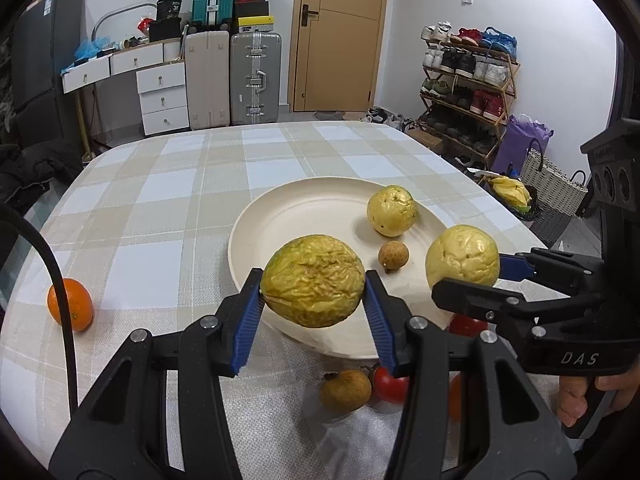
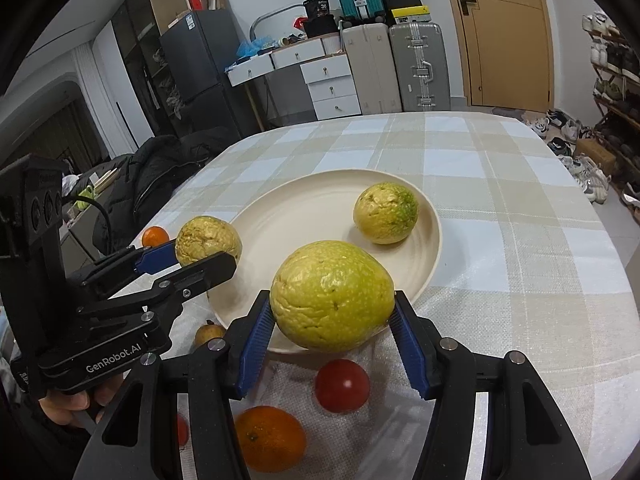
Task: Organize fruits
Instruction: 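Release the wrinkled fruit onto the plate with the left tool while the right releases the citrus, then withdraw both open tools from the plate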
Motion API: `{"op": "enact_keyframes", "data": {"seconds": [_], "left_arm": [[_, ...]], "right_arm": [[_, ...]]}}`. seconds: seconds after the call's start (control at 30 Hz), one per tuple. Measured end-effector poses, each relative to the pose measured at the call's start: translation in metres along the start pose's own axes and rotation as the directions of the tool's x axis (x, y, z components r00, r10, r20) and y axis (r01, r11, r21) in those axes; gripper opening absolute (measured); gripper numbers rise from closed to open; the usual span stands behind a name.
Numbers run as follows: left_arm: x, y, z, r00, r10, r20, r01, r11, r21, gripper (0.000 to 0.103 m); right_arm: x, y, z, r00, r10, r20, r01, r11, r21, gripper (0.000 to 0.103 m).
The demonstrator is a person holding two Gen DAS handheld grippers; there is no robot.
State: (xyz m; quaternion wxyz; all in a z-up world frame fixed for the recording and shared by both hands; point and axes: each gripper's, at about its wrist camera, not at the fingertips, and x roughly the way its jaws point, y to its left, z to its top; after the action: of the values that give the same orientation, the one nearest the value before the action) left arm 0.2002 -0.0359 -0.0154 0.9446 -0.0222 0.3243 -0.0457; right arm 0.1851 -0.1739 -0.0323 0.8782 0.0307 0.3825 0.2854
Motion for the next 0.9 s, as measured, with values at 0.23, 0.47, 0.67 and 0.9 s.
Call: {"op": "enact_keyframes", "data": {"seconds": [0.23,0.47,0.67,0.9], "left_arm": [[0.001,-0.001,0.0,1.0,0.009,-0.014,-0.009,1.0,0.0,0.046],[-0.005,-0.001,-0.002,1.0,0.008,0.004,-0.008,1.0,0.006,0.064],[-0.019,0.008,-0.003,0.999,0.004,0.04,-0.002,0.999,-0.034,0.085],[-0.041,0.01,-0.009,0.996,0.053,0.073,-0.051,0.998,-0.026,0.102]], "right_arm": [[0.0,0.001,-0.001,1.0,0.008,0.006,-0.008,1.0,0.012,0.059],[-0.006,-0.003,0.001,1.0,-0.017,0.018,0.016,0.999,0.039,0.085],[-0.017,-0.008,0.001,0.998,-0.057,0.024,0.056,0.997,0.045,0.098],[-0.027,-0.006,-0.006,0.997,-0.073,0.015,0.073,0.997,0.007,0.103]]}}
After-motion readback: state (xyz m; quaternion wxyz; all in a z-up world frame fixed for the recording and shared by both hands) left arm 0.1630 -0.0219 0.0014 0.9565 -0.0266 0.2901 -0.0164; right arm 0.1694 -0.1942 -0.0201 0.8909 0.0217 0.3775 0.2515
